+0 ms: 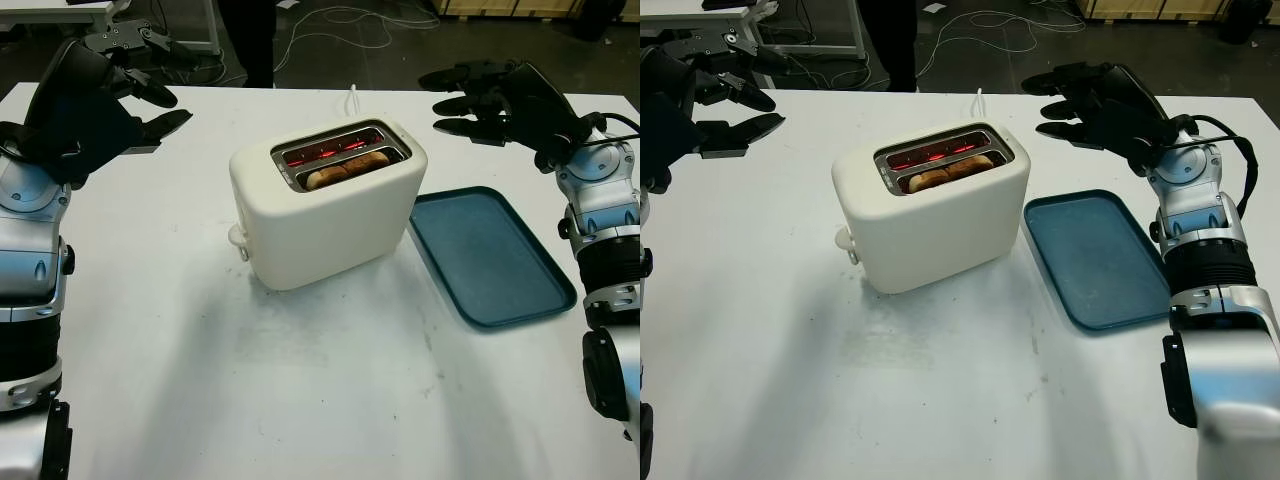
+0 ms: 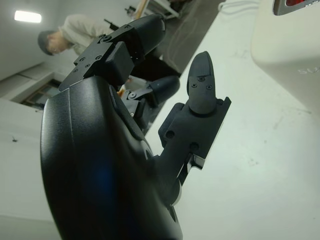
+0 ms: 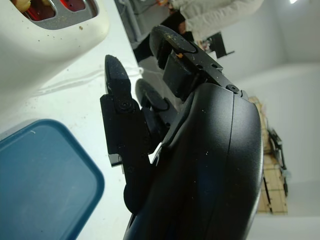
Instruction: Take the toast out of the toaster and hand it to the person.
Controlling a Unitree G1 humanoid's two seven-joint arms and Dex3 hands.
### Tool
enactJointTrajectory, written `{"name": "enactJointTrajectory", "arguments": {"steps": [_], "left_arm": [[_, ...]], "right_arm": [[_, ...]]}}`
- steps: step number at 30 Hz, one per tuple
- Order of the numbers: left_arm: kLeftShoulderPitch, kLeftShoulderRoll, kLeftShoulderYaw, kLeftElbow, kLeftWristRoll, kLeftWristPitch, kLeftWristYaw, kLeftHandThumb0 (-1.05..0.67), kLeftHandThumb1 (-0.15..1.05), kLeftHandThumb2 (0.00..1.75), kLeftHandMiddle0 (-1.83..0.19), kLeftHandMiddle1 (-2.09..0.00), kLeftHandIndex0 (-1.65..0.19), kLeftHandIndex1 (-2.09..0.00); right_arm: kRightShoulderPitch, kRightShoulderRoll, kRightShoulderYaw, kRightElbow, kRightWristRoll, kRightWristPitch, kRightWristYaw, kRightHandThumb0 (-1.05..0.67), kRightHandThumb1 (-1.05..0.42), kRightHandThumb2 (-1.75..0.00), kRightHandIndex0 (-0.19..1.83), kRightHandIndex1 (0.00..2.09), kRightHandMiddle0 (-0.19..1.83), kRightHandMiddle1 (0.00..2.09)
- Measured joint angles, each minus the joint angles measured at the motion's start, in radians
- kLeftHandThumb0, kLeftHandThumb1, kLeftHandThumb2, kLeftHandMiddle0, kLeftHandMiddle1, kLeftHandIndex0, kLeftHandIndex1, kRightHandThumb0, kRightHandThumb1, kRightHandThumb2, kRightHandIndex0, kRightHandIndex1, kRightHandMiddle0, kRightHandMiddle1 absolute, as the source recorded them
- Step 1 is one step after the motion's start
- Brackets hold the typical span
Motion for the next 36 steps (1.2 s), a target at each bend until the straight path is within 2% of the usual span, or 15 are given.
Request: {"name": "enactJointTrajectory", "arguments": {"steps": [8,36], "left_arm": [[0.0,-0.013,0.005,-0.003,-0.022,0.038,0.0,-0.13,0.64,0.56,-0.45,-1.06,-0.46,-0.77],[0.0,-0.007,0.002,-0.001,-0.012,0.017,0.002,-0.11,0.65,0.55,-0.46,-1.05,-0.47,-0.78]], "right_arm": [[0.0,0.0,0.0,0.0,0.0,0.0,0.0,-0.25,-0.92,-0.07,0.78,0.04,0.74,0.01],[-0.001,0.0,0.001,0.0,-0.004,-0.001,0.0,-0.28,-0.92,-0.07,0.86,0.06,0.74,0.01]]}}
